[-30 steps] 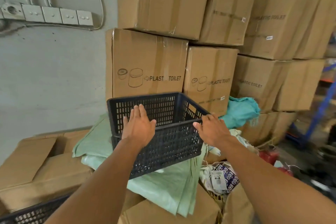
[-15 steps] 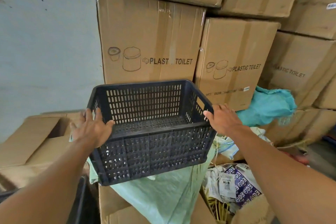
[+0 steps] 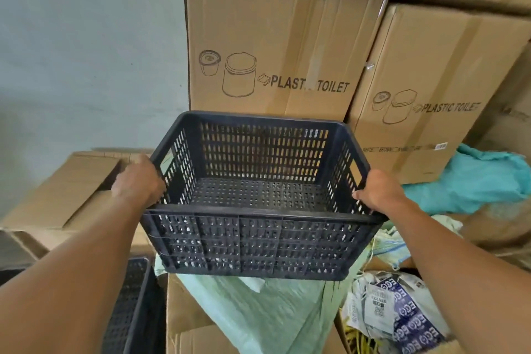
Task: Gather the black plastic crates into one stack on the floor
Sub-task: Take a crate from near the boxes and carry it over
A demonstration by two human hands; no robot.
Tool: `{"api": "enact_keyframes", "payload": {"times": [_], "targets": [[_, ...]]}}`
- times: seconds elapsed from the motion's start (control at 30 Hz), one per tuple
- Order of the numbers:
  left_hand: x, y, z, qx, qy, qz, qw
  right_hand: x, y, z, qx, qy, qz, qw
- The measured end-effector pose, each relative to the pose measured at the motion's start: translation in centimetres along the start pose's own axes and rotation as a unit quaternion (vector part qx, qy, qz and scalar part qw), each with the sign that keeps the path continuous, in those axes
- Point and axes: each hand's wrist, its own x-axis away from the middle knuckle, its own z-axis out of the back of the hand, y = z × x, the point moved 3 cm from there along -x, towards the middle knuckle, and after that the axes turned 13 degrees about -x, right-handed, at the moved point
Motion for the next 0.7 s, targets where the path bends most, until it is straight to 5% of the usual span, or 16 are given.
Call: {"api": "enact_keyframes", "payload": {"times": [0.47, 0.7], "targets": [[11.9, -5.2, 0.7, 0.119, 0.091, 0.070, 0.986, 10.8, 1.6, 1.8, -0.024, 0.108, 0.041, 0.993], [20.8, -13.2, 5.6, 0.085, 0.159, 0.109, 0.977, 19.0, -0.4, 2.8, -0.056, 0.130, 0.068, 0.988]]}}
